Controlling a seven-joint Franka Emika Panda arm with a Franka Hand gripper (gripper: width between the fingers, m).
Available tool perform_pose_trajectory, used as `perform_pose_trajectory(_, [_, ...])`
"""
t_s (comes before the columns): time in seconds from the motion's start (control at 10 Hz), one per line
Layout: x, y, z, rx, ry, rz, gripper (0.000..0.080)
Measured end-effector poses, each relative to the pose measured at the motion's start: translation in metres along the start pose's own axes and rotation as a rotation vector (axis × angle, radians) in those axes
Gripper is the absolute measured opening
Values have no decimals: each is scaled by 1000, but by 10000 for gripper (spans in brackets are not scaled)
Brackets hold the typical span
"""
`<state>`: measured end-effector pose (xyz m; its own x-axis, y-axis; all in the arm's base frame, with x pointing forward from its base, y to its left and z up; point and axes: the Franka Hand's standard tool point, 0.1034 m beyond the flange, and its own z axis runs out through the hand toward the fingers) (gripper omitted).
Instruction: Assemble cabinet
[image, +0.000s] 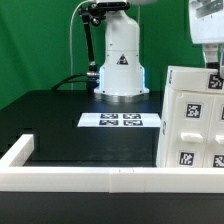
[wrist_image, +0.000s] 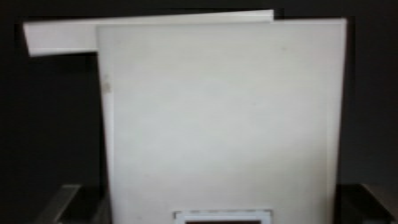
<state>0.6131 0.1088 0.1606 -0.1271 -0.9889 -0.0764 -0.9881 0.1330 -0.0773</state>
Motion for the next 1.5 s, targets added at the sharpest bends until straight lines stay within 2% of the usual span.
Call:
perform_pose_trajectory(0.2, [0, 0, 1, -8, -31, 142, 561])
perform_pose_trajectory(0.5, [-4, 0, 1, -11, -53, 138, 561])
perform_pose_trajectory(0.6, [-4, 1, 1, -12, -53, 134, 733])
perform_pose_trajectory(0.7, [-5, 1, 1, -12, -53, 128, 787])
perform_pose_trajectory(1.0, [-6, 1, 1, -13, -55, 111, 797])
perform_pose_trajectory(1.2, [-10, -1, -9, -3, -80, 95, 797])
perform_pose_trajectory(1.5, [-11, -2, -10, 1, -91, 30, 797])
